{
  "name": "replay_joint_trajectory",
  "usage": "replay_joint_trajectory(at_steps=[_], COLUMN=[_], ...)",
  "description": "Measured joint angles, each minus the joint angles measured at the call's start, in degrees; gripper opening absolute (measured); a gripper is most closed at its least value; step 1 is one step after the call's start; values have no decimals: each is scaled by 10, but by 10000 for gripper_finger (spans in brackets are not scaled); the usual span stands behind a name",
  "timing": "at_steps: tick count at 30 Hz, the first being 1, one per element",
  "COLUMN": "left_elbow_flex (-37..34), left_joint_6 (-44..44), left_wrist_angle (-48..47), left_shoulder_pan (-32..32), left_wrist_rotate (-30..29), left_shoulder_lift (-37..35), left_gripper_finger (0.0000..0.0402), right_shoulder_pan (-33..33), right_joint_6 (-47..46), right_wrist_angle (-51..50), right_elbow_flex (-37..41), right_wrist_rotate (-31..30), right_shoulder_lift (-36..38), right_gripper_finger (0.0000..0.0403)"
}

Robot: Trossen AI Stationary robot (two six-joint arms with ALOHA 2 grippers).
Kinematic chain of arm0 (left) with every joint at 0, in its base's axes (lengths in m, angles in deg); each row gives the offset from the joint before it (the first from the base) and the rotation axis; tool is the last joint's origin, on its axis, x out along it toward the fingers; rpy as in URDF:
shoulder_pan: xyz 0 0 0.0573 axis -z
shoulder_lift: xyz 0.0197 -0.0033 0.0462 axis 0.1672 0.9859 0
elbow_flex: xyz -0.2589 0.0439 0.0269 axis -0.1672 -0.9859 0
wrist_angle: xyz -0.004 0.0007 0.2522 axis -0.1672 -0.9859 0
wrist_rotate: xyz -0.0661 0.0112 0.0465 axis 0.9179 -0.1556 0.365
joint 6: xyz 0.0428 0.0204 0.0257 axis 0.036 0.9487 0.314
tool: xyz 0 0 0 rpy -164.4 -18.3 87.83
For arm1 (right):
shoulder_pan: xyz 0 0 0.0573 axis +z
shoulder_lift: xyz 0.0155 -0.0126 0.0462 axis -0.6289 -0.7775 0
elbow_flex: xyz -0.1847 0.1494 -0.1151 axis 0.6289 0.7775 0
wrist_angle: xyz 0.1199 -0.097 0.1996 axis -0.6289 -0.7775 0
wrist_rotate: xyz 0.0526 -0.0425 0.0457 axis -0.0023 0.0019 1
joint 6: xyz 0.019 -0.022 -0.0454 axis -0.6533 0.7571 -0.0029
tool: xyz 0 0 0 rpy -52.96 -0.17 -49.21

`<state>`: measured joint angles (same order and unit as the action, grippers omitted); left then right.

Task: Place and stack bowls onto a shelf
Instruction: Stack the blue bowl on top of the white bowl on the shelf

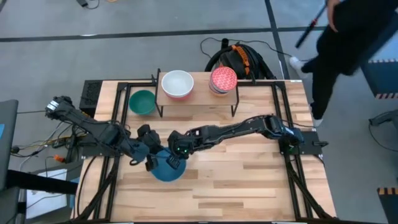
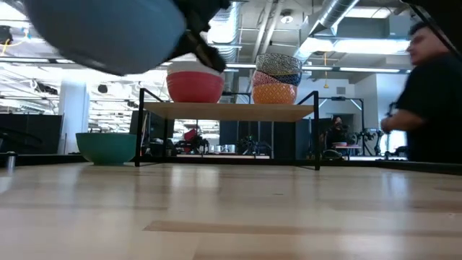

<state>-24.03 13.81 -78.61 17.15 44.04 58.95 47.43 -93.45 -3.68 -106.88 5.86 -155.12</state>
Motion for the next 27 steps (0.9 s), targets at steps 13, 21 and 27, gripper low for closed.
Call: replay_joint_trajectory(at_steps=[13, 21, 27], left_elbow_flex=[182, 176, 176], left_joint_6=[107, 0, -32], left_wrist_angle=[-104, -186, -238], left_shoulder_pan=[-31, -69, -112], left_wrist_rotate=[-254, -266, -199], left_shoulder_lift=[-29, -27, -10], left_gripper_finger=[154, 158, 156], right_shoulder_pan=[-124, -230, -285], right_joint_6=[149, 223, 230], right_wrist_angle=[-57, 28, 103], right_elbow_flex=[1, 1, -1], right_wrist_rotate=[-62, -62, -36], right_shoulder_lift=[155, 176, 162], right_gripper_finger=[27, 29, 30])
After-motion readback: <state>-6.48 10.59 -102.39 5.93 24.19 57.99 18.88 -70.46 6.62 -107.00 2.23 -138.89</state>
